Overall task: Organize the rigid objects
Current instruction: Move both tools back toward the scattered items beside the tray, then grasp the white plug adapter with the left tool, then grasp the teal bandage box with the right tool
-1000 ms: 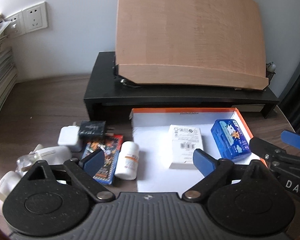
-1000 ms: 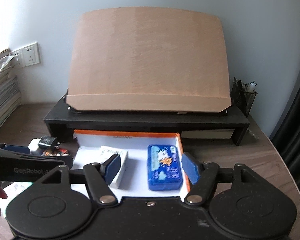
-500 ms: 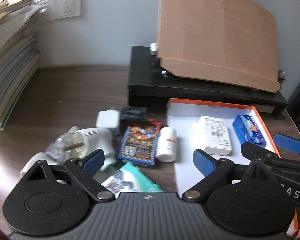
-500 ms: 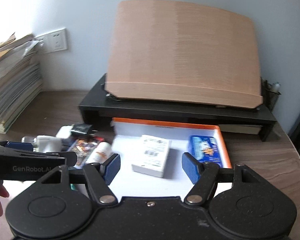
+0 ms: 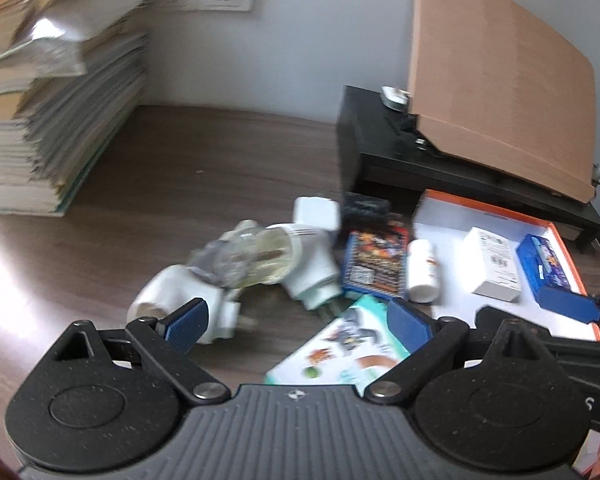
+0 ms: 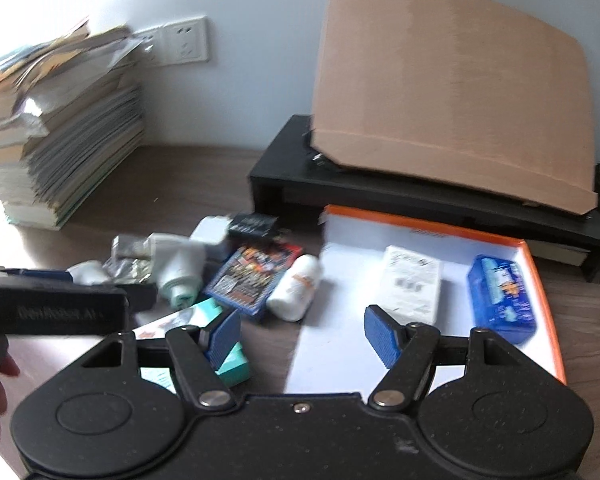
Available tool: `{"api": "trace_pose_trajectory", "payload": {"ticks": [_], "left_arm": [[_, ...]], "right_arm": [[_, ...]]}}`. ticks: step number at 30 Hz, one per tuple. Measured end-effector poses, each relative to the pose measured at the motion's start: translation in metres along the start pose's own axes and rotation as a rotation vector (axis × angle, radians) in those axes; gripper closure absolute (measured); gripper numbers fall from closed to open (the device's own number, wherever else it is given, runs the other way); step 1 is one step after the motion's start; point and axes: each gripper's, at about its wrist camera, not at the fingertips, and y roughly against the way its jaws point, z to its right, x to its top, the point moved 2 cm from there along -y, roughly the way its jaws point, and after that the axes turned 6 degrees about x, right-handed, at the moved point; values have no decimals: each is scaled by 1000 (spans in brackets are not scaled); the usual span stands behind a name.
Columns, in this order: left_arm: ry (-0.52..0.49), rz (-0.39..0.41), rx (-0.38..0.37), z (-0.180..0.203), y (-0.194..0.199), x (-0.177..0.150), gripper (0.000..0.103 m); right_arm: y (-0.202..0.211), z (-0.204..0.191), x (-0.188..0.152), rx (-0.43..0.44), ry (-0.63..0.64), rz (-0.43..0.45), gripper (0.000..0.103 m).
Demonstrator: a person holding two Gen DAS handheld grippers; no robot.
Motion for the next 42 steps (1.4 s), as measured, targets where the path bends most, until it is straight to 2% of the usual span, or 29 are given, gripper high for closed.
{"api": "trace_pose_trajectory", "payload": {"ticks": [7,10,15,19,23,26,30,34,40,42], "left_arm": [[68,-32,109,-58,-13,-10,2],[92,-40,132,-76,-20,-12,1],[57,-38,122,-83,-32,-9,0],[9,-35,47,-78,-42,-8,0],[-59,-37,41,-72,-53,-8,0],[-57,-32,16,-74,-62,-10,0],[-105,1,-7,-77,-63,-14,31],[-87,10,-55,-88,-58,-15,31],[-58,38,-77,-111,-44,-21,32],[-54,45,-81,-118,-38,-22,37]], "right_arm": [[-6,-22,-17,47,0,-55,21],[-8,-28,-22,45,-4,-67,20],[-7,-36,-26,41,-14,-75,20],[-8,-40,-30,26,-27,-82,20],[-8,-42,-34,10,-57,-92,20],[-7,-45,-37,3,-76,-99,20],[-9,-51,-40,16,-120,-110,20],[-15,-57,-42,50,-194,-126,20],[-26,-63,-39,81,-341,-133,18],[-34,-64,-38,95,-420,-143,17]]}}
